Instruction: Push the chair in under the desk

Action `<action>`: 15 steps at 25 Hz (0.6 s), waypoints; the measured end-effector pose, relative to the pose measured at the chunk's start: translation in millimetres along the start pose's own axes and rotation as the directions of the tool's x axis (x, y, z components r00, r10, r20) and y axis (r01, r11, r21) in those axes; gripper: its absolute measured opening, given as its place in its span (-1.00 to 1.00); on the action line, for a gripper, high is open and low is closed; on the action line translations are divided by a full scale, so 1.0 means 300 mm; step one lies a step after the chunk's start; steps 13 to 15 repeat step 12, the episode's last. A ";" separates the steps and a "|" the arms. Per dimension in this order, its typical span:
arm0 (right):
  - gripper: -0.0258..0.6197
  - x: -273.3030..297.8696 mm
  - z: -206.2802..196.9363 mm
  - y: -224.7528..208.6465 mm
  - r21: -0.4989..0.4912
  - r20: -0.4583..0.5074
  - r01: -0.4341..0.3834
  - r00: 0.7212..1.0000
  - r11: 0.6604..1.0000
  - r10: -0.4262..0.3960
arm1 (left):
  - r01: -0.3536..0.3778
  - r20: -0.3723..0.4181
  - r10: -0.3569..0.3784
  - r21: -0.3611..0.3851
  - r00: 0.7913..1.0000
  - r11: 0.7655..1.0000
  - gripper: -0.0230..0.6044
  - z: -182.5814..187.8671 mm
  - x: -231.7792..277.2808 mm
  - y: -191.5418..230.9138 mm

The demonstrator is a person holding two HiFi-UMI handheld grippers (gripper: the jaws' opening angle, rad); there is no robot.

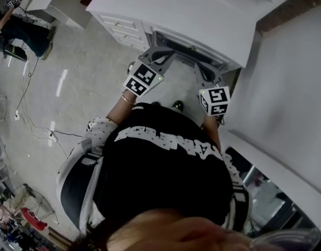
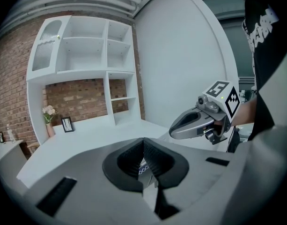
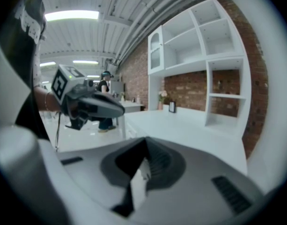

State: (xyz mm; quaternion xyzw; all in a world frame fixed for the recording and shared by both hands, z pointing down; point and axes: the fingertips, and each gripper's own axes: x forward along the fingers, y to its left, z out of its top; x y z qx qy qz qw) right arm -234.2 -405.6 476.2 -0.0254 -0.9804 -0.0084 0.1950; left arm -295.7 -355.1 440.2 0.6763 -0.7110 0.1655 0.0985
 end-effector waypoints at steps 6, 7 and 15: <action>-0.83 -0.010 0.008 0.018 0.002 0.005 -0.004 1.000 1.000 0.004 | -0.005 -0.003 0.005 -0.013 1.000 1.000 -0.81 -0.014 -0.016 -0.006; -0.83 -0.011 0.006 0.020 0.001 0.003 -0.004 1.000 1.000 0.004 | -0.005 -0.004 0.005 -0.015 1.000 1.000 -0.81 -0.016 -0.017 -0.007; -0.83 -0.021 0.008 0.021 0.003 -0.003 0.001 1.000 1.000 -0.001 | -0.009 -0.004 0.009 -0.019 1.000 1.000 -0.81 -0.012 -0.022 -0.004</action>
